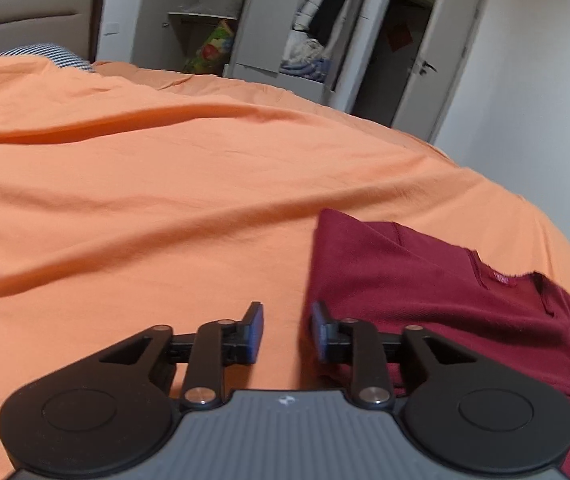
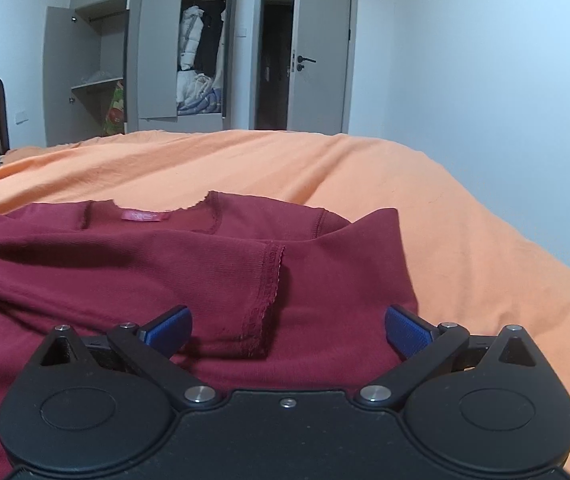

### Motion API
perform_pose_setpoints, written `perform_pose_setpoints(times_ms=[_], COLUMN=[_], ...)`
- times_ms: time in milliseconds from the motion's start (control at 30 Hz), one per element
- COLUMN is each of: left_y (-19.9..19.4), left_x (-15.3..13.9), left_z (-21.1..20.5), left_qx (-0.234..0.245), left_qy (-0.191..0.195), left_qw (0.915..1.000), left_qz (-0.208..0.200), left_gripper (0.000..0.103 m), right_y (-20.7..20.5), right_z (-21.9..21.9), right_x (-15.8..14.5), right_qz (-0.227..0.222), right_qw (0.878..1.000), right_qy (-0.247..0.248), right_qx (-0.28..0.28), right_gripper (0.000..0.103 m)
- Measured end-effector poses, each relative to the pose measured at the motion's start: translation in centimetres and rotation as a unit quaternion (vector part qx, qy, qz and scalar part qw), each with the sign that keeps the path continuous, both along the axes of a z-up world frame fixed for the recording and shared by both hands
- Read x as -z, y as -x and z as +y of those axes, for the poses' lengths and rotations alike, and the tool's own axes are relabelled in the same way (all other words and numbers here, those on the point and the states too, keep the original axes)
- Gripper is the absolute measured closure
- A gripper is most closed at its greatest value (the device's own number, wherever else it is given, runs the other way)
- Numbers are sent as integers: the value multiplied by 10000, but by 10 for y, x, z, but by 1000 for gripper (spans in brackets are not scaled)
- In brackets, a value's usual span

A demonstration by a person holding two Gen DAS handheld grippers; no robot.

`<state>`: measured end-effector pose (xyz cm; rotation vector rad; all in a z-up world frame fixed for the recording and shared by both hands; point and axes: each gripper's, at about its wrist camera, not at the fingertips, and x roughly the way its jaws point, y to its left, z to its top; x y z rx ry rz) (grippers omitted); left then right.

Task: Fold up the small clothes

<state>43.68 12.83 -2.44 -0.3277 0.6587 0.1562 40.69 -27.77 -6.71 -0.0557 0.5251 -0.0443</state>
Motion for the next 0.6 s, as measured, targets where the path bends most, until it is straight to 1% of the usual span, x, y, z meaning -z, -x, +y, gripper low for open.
perform_pose_setpoints(times_ms=[100,167,233,267,367,433,567,600], left_y=[13,28,44,54,80,98,132,141], left_x=[-4,-8,-12,-14,-22,-27,-32,-33], left_z=[10,17,22,24,25,23,16,13], left_qx=[-225,-302,-386,-446,-399,-327,-45,22], left_qy=[-61,-19,16,9,-3,5,16,31], left_qw=[9997,9995,9993,9990,9991,9993,9997,9997], left_qz=[108,76,20,-29,-111,-162,-221,-229], left_gripper=[70,63,35,31,24,14,7,4], right_y=[21,38,56,66,93,112,147,155], right_z=[-4,-8,-12,-13,-16,-16,-14,-14], right_x=[-5,-9,-11,-11,-12,-12,-13,-13], right_qz=[25,25,32,54,109,134,202,218], right_qw=[9999,9998,9998,9997,9994,9991,9980,9977], right_qy=[52,47,-14,-52,-141,-165,-240,-286], right_qx=[-126,-174,-209,-221,-293,-379,-549,-573], right_gripper=[1,1,1,1,1,1,1,1])
